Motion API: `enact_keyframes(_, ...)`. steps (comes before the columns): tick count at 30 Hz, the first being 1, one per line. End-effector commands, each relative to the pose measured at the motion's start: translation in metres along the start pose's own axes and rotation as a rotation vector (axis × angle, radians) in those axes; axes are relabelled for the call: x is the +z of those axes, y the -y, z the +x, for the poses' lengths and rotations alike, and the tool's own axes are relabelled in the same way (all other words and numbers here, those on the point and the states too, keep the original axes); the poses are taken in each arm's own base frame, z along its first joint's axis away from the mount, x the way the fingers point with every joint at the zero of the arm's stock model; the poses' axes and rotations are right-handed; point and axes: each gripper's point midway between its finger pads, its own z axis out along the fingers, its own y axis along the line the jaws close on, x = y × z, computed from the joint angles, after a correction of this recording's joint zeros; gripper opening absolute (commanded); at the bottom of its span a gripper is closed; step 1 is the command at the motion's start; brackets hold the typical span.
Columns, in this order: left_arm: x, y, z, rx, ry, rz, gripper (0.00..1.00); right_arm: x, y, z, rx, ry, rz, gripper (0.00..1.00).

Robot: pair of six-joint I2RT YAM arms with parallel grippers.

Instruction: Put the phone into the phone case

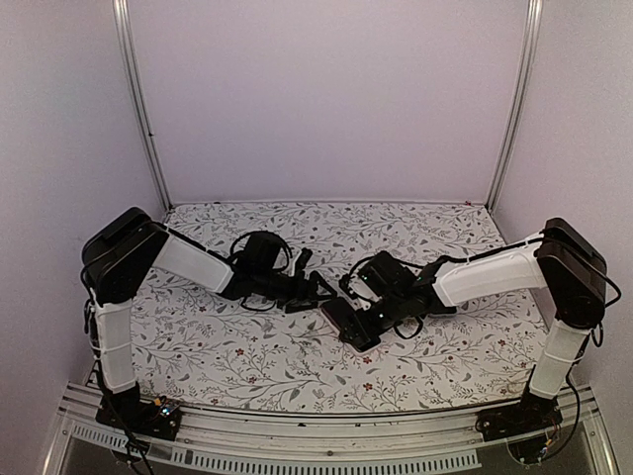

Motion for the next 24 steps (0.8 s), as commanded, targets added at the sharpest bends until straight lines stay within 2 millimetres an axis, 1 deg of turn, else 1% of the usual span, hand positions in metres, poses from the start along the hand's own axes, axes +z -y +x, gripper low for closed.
enact_keyframes(1, 0.006, 0.014, 0.006, -0.011, -0.021, 0.071, 0.86, -0.019, -0.015, -0.030, -0.019, 0.118, -0.049, 0.40)
enact_keyframes(2, 0.007, 0.015, 0.006, -0.008, -0.023, 0.079, 0.84, -0.019, -0.016, -0.031, -0.019, 0.121, -0.053, 0.40)
enact_keyframes(4, 0.008, 0.019, 0.007, -0.003, -0.028, 0.090, 0.77, -0.020, -0.018, -0.035, -0.020, 0.131, -0.058, 0.40)
enact_keyframes(10, 0.010, 0.024, 0.013, -0.021, -0.049, 0.131, 0.49, -0.017, -0.015, -0.042, -0.019, 0.143, -0.037, 0.40)
enact_keyframes(13, 0.010, 0.025, 0.015, -0.019, -0.056, 0.138, 0.38, -0.015, -0.014, -0.044, -0.019, 0.148, -0.029, 0.40)
enact_keyframes(21, 0.011, 0.029, 0.020, -0.004, -0.074, 0.158, 0.38, -0.013, -0.005, -0.051, 0.004, 0.178, 0.023, 0.39)
enact_keyframes(24, 0.013, 0.030, 0.023, -0.001, -0.083, 0.161, 0.43, -0.014, -0.006, -0.054, 0.009, 0.187, 0.021, 0.38)
